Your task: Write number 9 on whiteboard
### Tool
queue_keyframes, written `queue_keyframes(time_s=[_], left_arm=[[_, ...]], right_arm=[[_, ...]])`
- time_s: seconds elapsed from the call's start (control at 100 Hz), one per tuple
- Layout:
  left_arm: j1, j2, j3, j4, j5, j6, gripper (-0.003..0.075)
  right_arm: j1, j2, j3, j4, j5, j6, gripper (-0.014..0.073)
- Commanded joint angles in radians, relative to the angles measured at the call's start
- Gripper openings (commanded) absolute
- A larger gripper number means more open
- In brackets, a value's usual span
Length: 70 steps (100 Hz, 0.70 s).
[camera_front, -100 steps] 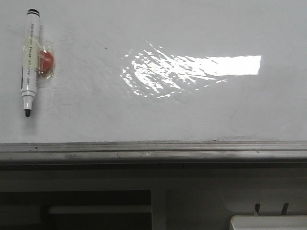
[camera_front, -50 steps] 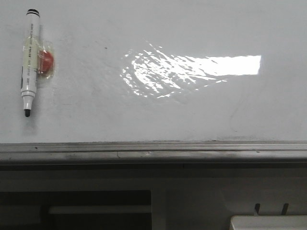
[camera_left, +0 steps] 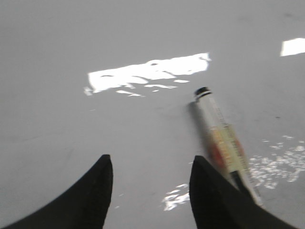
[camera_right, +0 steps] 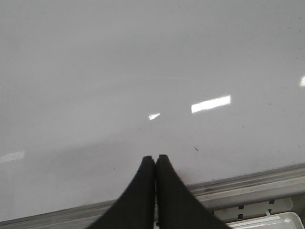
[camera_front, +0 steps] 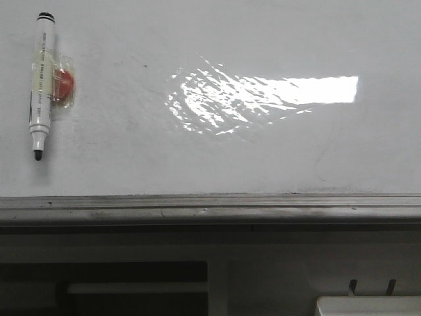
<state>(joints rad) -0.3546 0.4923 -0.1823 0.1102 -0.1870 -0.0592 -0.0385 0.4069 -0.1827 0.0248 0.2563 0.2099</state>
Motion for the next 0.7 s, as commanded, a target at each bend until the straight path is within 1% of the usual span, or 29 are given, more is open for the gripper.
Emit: queue_keyframes(time_s=[0.0, 0.07, 0.14, 0.22, 0.31, 0.41, 0.57, 0.69], left_arm=[[-0.082, 0.069, -0.035, 0.008, -0.146, -0.022, 0.0343], [-0.148, 0.125, -0.035, -0.008, -0.153, -0.072, 0.0343], [-0.208, 0.171, -0.035, -0.057, -0.153, -0.114, 0.0343], [-0.269, 0.217, -0.035, -0.099, -0.159, -0.118, 0.0342], [-0.311, 0.272, -0.035, -0.136, -0.189, -0.118, 0.0338], [-0.334, 0.347, -0.035, -0.188, -0.238, -0.118, 0.0333], [-0.334, 0.459, -0.035, -0.255, -0.344, -0.118, 0.0333], [-0.334, 0.531, -0.035, -0.265, -0.441, -0.118, 0.0333]], right_arm=[[-0.007, 0.015, -0.037, -0.002, -0.057, -0.005, -0.0069], [-0.007, 0.015, -0.037, -0.002, -0.045, -0.005, -0.0069], [-0.007, 0.015, -0.037, -0.002, -0.041, -0.005, -0.0069], [-0.007, 0.015, -0.037, -0.002, -0.041, -0.005, -0.0069], [-0.007, 0.015, -0.037, -0.002, -0.039, -0.005, -0.0069], [-0.007, 0.015, -0.037, -0.002, -0.039, -0.005, -0.0069], [-0.007, 0.015, -0.037, -0.002, -0.039, -0.005, -0.0069], [-0.007, 0.015, -0.037, -0.002, -0.037, -0.005, -0.0069]])
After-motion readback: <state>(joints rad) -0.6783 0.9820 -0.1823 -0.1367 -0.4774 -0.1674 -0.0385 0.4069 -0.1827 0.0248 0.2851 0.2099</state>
